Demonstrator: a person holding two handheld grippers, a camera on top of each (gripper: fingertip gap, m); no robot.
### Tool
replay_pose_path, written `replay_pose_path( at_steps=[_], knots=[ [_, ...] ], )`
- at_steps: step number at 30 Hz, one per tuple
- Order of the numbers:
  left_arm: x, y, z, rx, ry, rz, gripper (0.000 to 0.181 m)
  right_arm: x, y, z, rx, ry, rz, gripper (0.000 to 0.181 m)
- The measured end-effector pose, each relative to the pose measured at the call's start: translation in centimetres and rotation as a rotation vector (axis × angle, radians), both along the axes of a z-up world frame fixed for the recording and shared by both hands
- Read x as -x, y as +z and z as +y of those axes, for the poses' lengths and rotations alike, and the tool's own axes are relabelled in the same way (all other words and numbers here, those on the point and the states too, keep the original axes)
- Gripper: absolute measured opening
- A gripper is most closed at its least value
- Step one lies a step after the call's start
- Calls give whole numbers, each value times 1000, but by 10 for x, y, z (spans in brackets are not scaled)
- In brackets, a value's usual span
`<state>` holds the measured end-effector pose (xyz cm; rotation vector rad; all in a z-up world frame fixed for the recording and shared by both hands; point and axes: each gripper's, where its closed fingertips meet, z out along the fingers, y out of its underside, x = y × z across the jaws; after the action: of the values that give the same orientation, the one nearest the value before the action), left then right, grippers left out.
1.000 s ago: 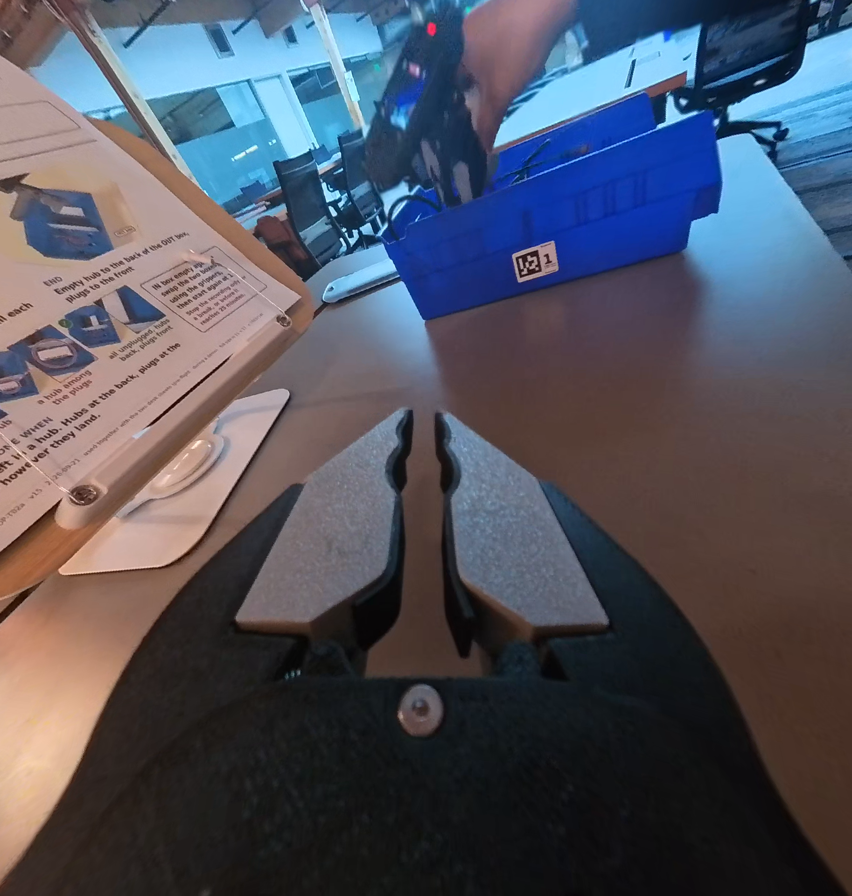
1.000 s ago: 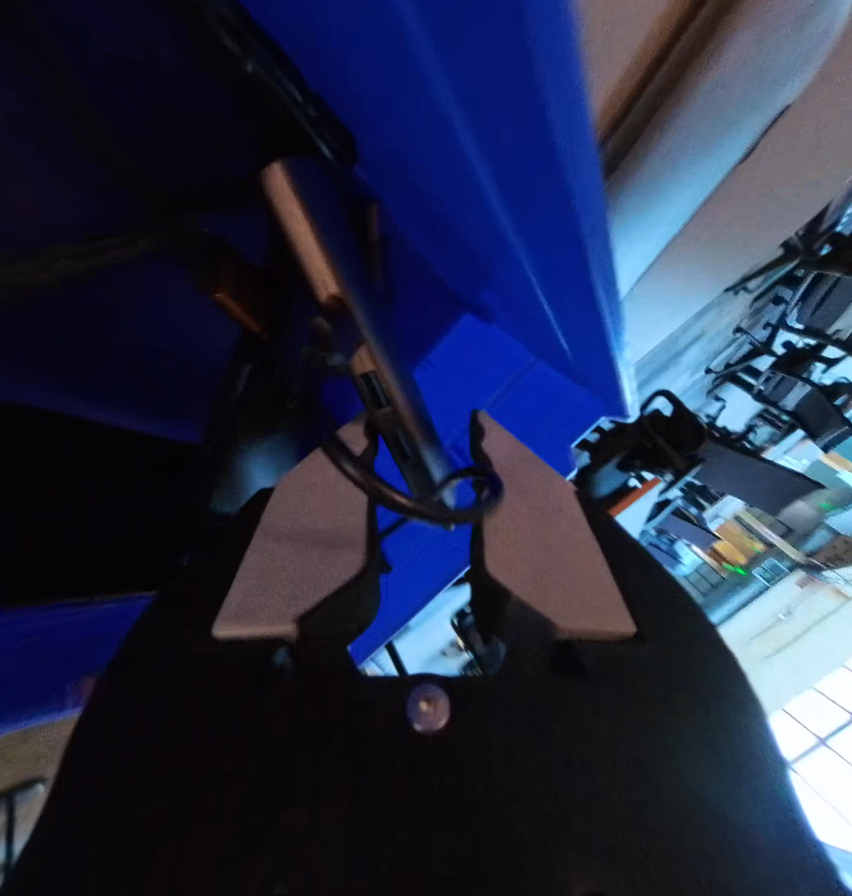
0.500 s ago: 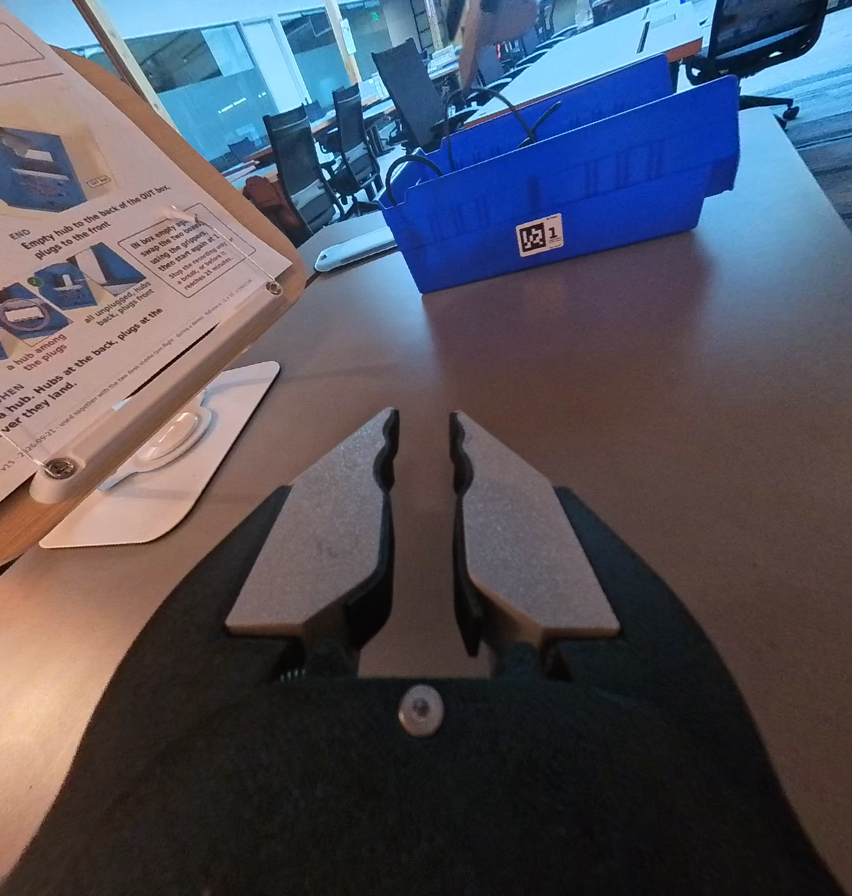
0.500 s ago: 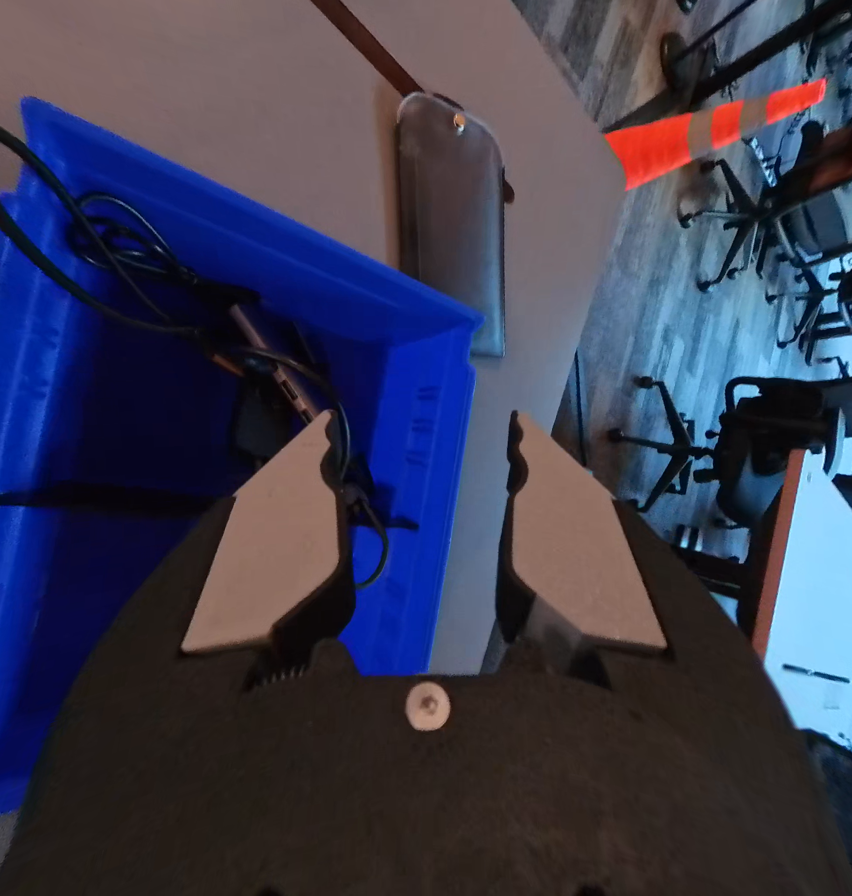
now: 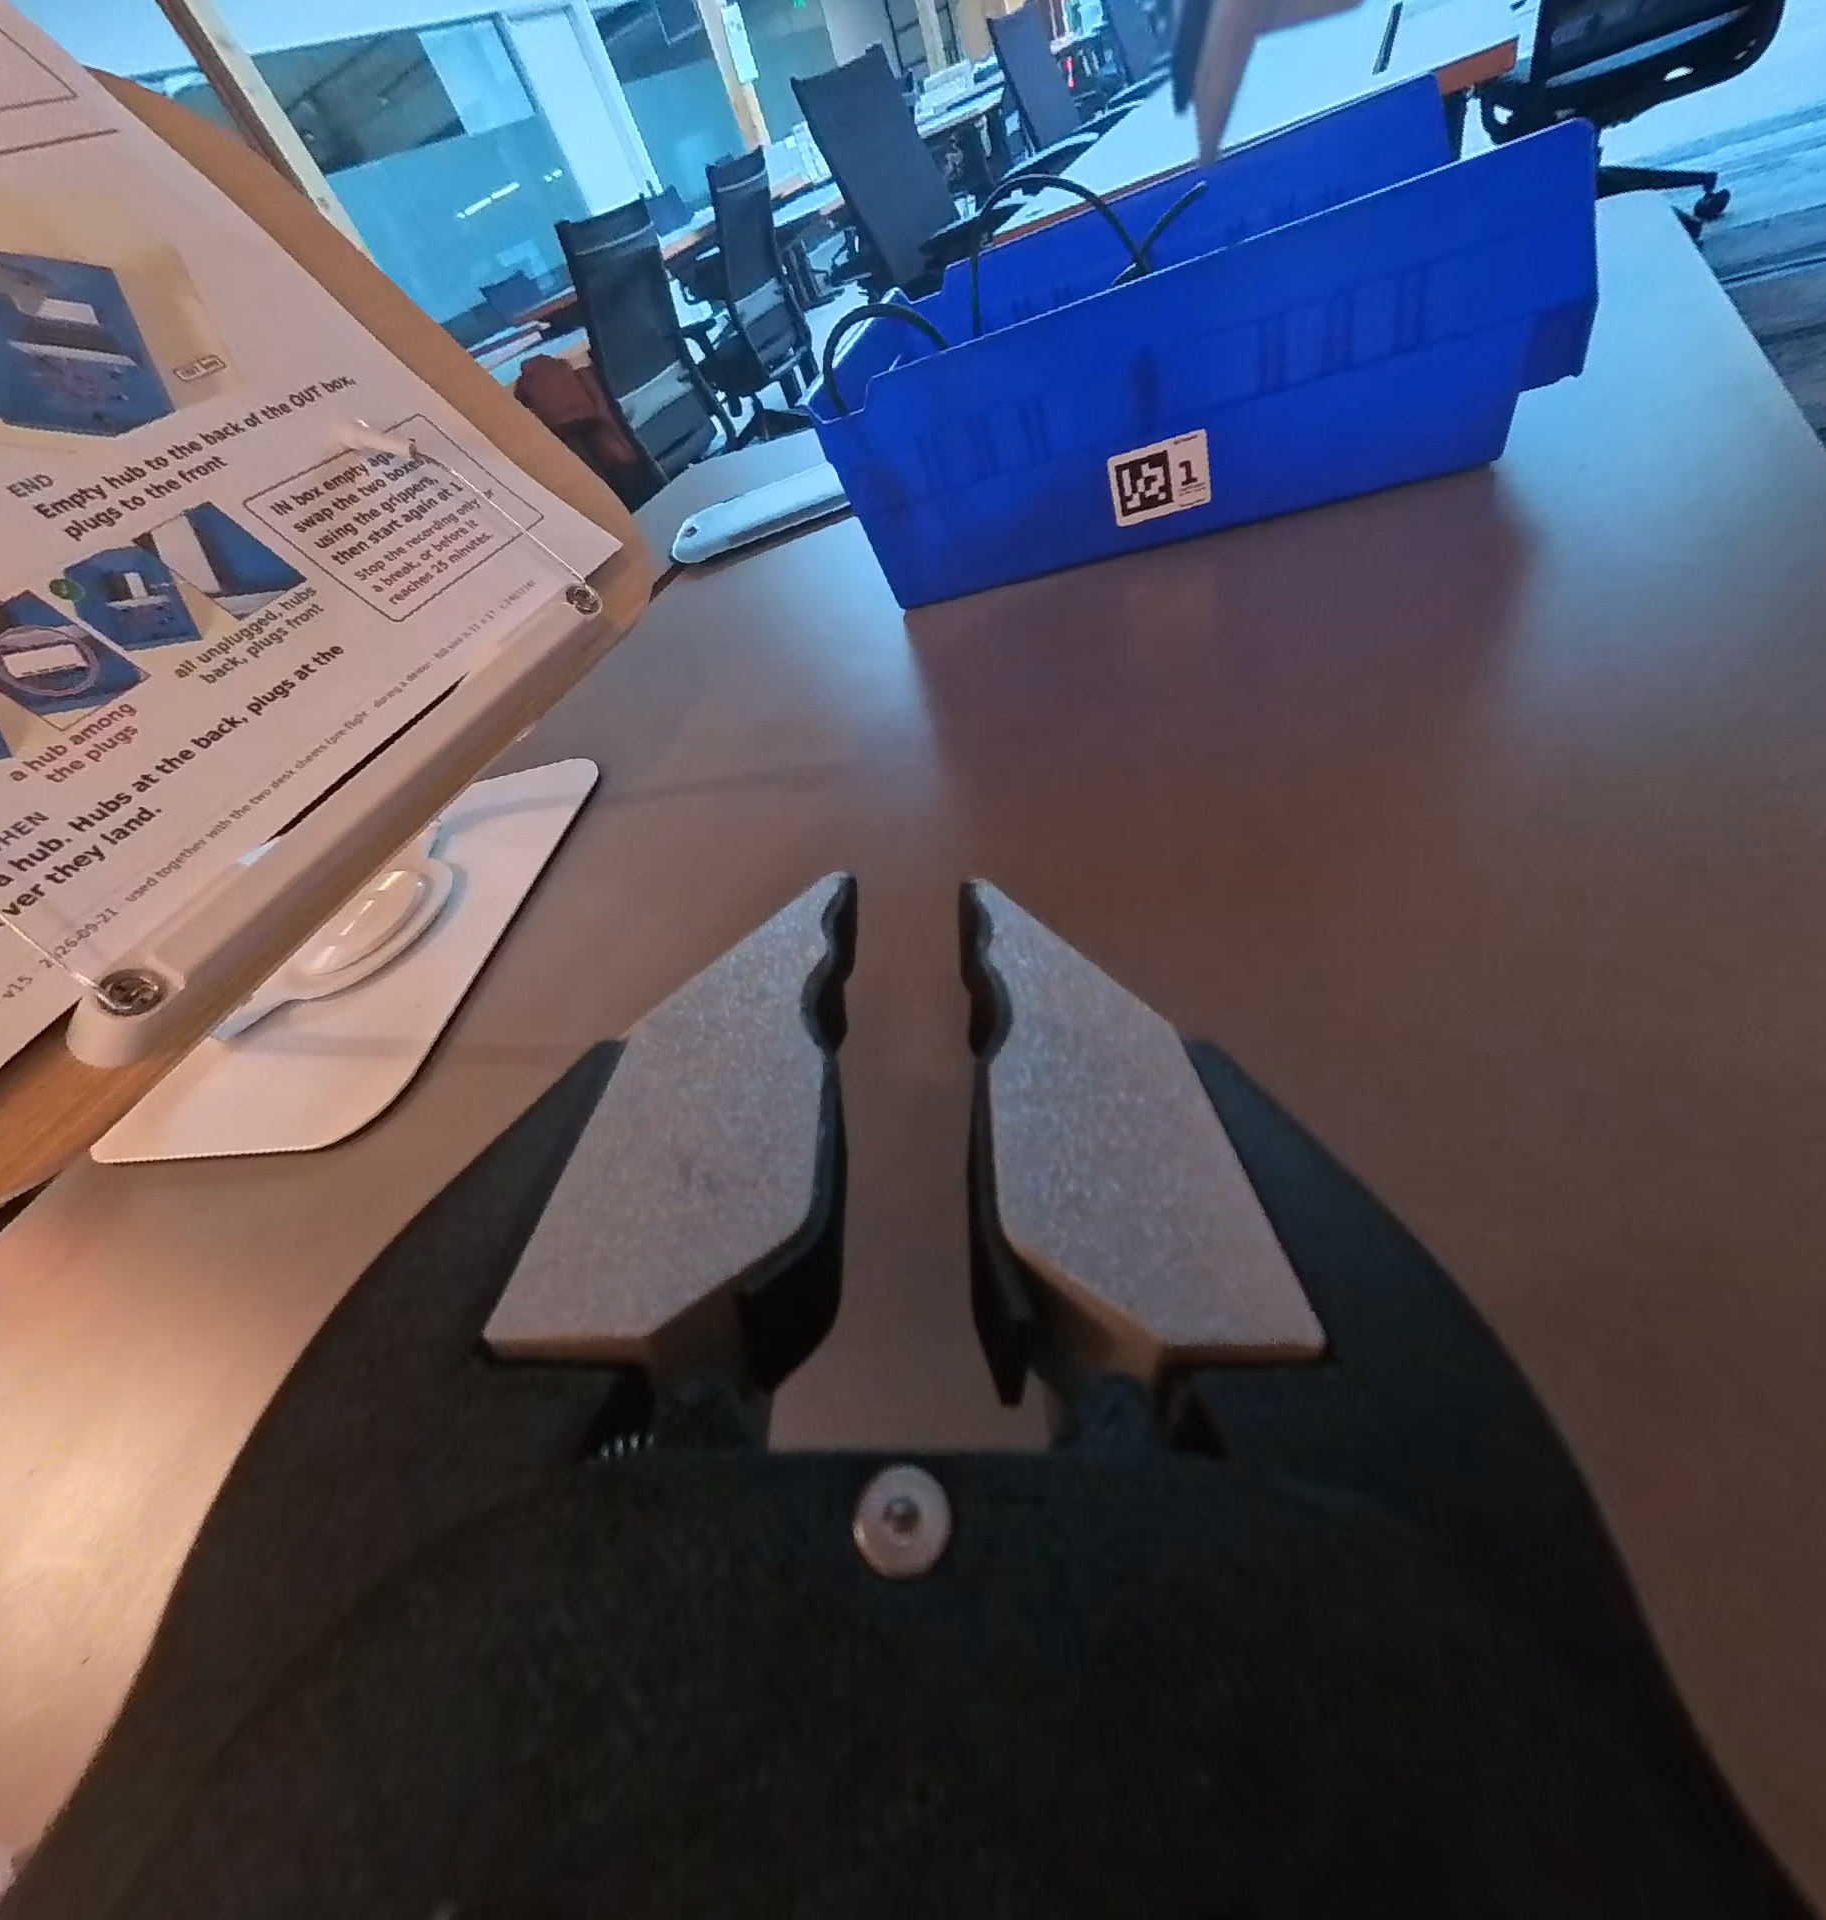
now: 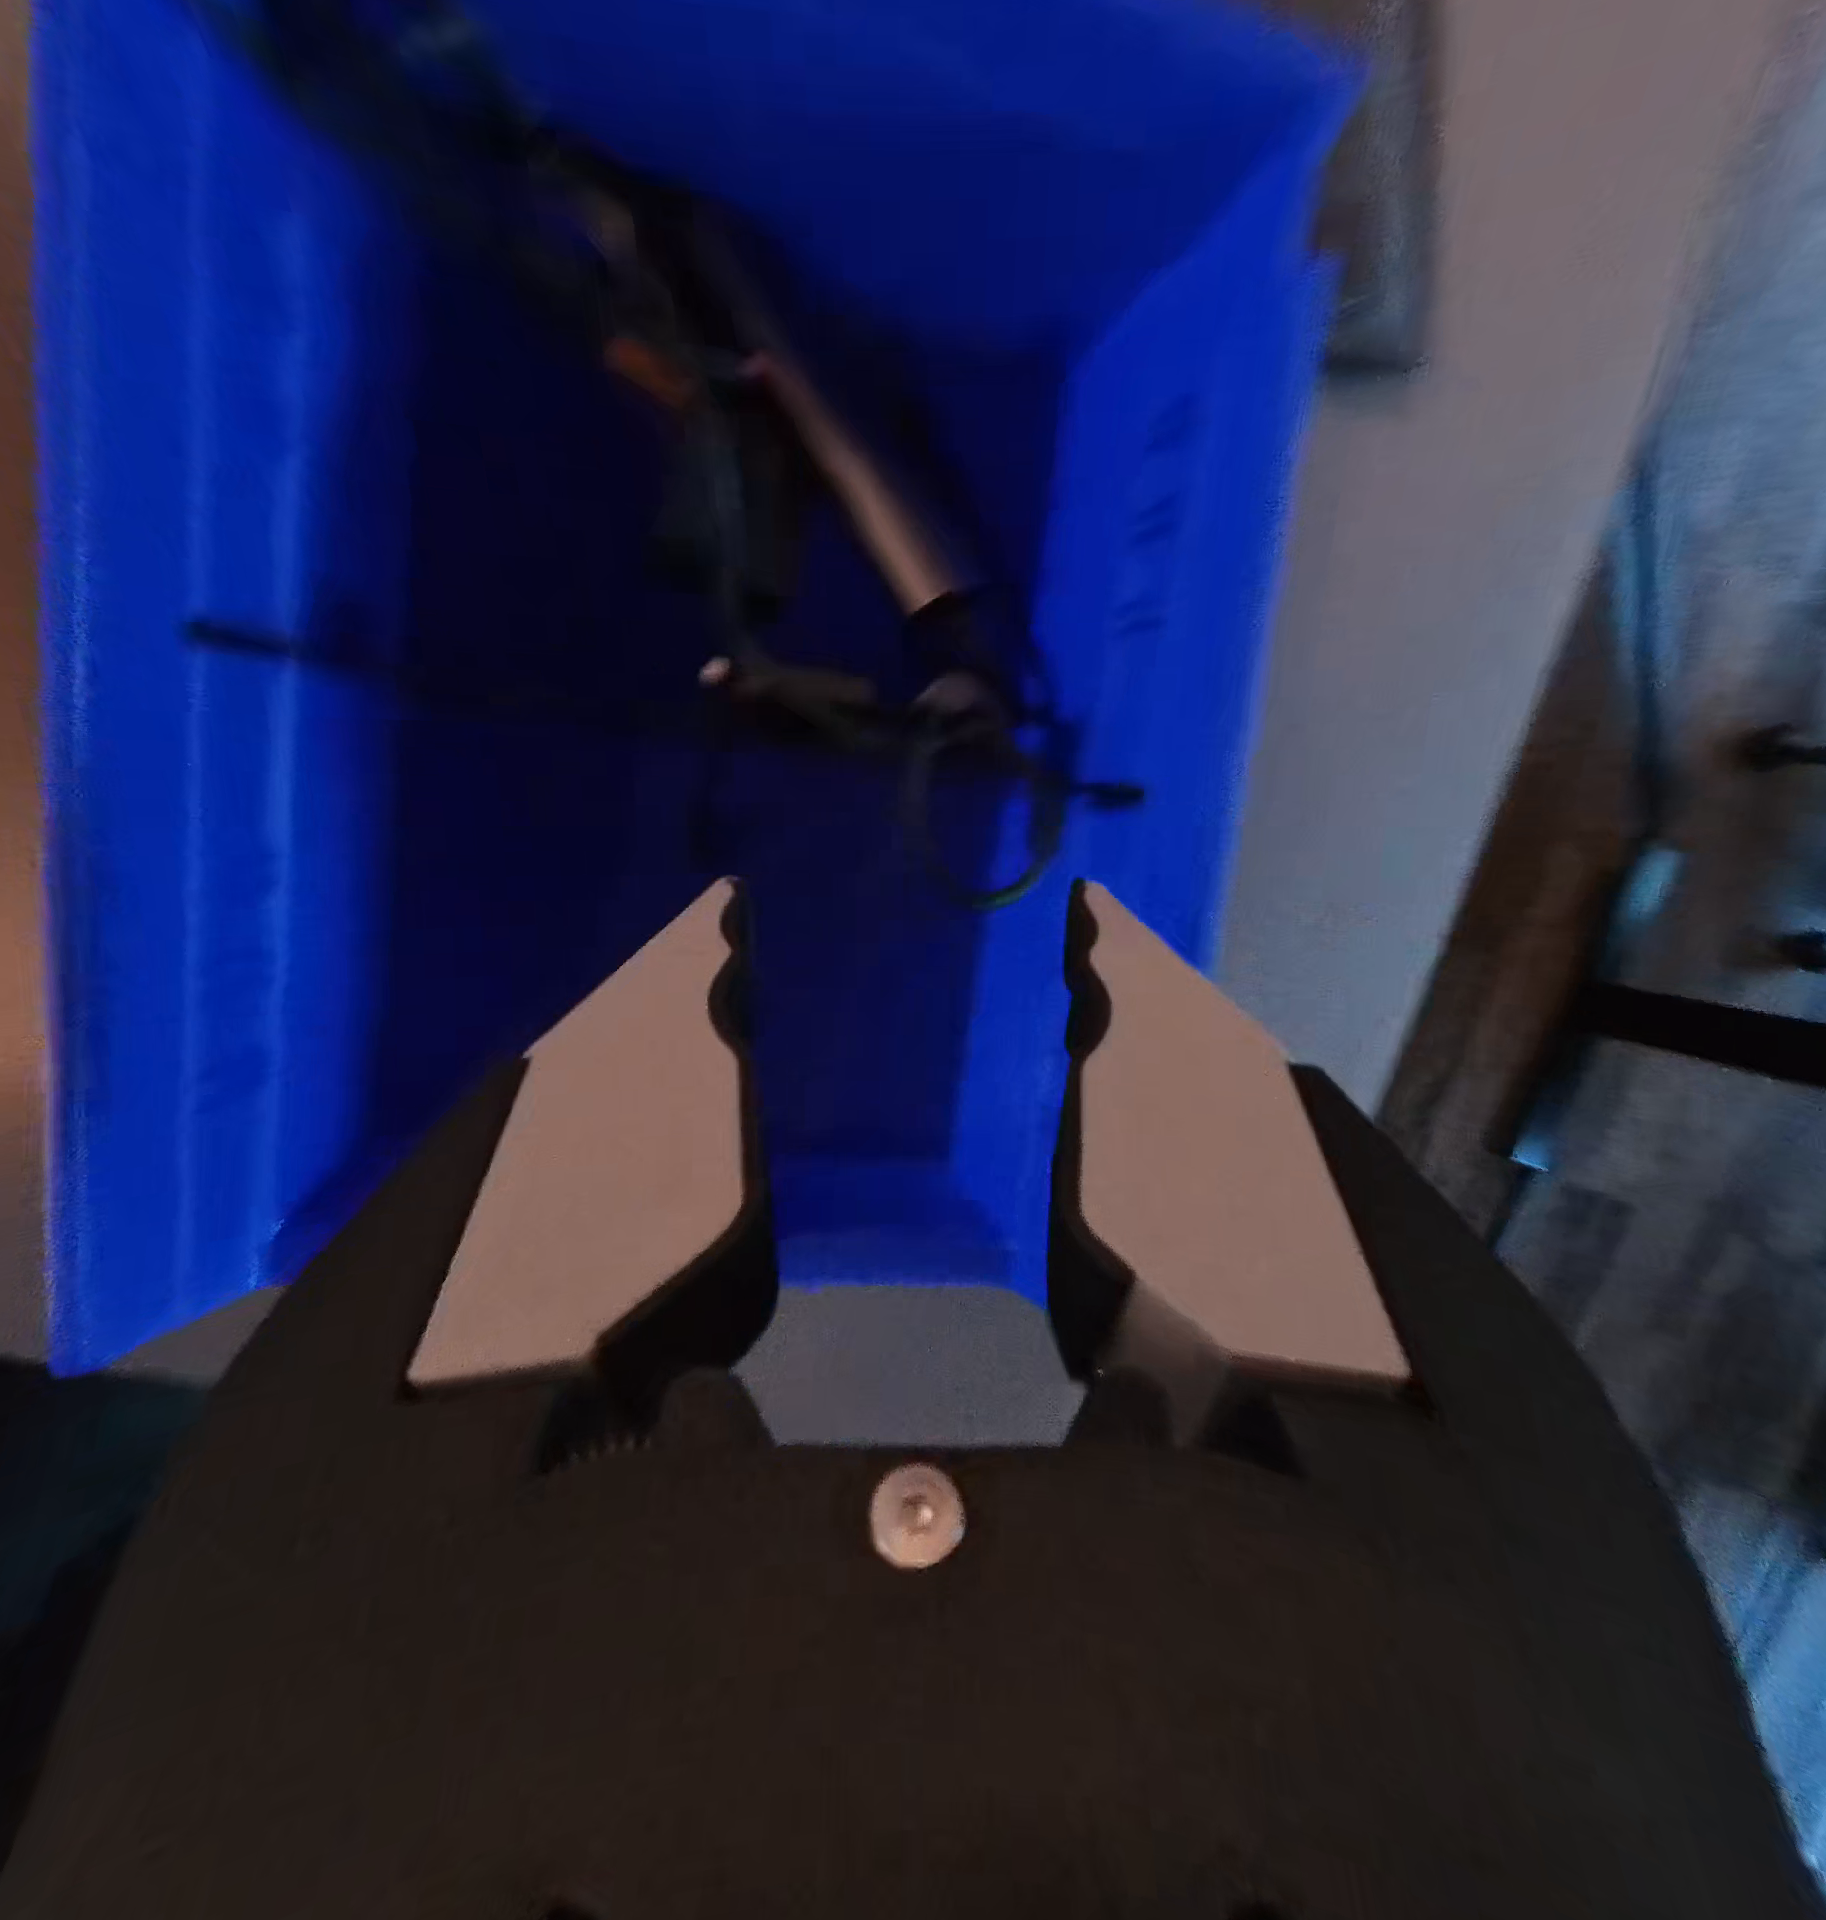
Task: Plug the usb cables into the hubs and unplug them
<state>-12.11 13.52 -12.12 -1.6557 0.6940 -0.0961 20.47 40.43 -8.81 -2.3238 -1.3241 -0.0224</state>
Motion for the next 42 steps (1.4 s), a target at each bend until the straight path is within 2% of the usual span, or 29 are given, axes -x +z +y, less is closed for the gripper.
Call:
replay_pose_path(
  at_steps=[3, 4, 6, 8, 10, 13, 14, 15, 17, 20, 23, 26, 28, 29, 32, 35, 36, 38, 42],
  knots=[
    [-3, -1, 0, 3, -9, 8, 17, 2, -35, -27, 55, 52, 7, 62],
    [-4, -1, 0, 3, -12, 12, 17, 2, -40, -28, 32, 56, 9, 50],
    [-5, -2, -1, 1, -13, 22, 17, 4, -35, -15, -74, 19, 34, 46],
    [-5, -2, -2, -4, -12, 25, 16, 13, -17, -2, -176, 4, 106, 44],
    [-5, -1, -3, -4, -11, 23, 16, 32, -6, -1, -181, 39, 186, 47],
    [-3, -1, -3, -3, -7, 17, 16, 45, -15, 4, -113, 59, 132, 54],
    [-3, -1, -3, -2, -5, 12, 16, 46, -21, 5, -91, 62, 94, 34],
    [-2, 0, -4, -1, -5, 8, 16, 46, -27, 4, -58, 82, 55, 3],
    [-1, 0, -4, 0, -5, 4, 16, 48, -27, 5, -38, 96, 12, 0],
    [-2, -1, -4, 4, -11, 8, 16, 47, -4, 13, -109, 119, -73, 0],
    [-4, -3, -4, 13, -18, 24, 15, 56, 37, 35, -309, 169, -213, 0],
    [-6, -5, -3, 19, -23, 32, 16, 112, 77, 49, -648, 409, -197, 0],
    [-6, -4, -3, 16, -21, 30, 16, 145, 74, 48, -768, 563, -140, 0],
    [-5, -4, -4, 12, -18, 27, 15, 148, 60, 53, -733, 558, -123, 0],
    [-1, -2, -6, 9, -10, 17, 15, 138, -2, 53, -364, 457, -18, 0],
    [-1, -2, -6, 16, -12, 1, 15, 101, -58, 42, 17, 299, -44, 2],
    [-3, -2, -5, 22, -18, -1, 15, 92, -65, 42, 80, 245, -57, 1],
    [-7, -5, -5, 30, -31, 15, 15, 87, -62, 46, 106, 169, -41, 0],
    [-11, -10, -4, 36, -43, 62, 15, 81, -43, 64, -24, 122, -107, 1]
  ],
)
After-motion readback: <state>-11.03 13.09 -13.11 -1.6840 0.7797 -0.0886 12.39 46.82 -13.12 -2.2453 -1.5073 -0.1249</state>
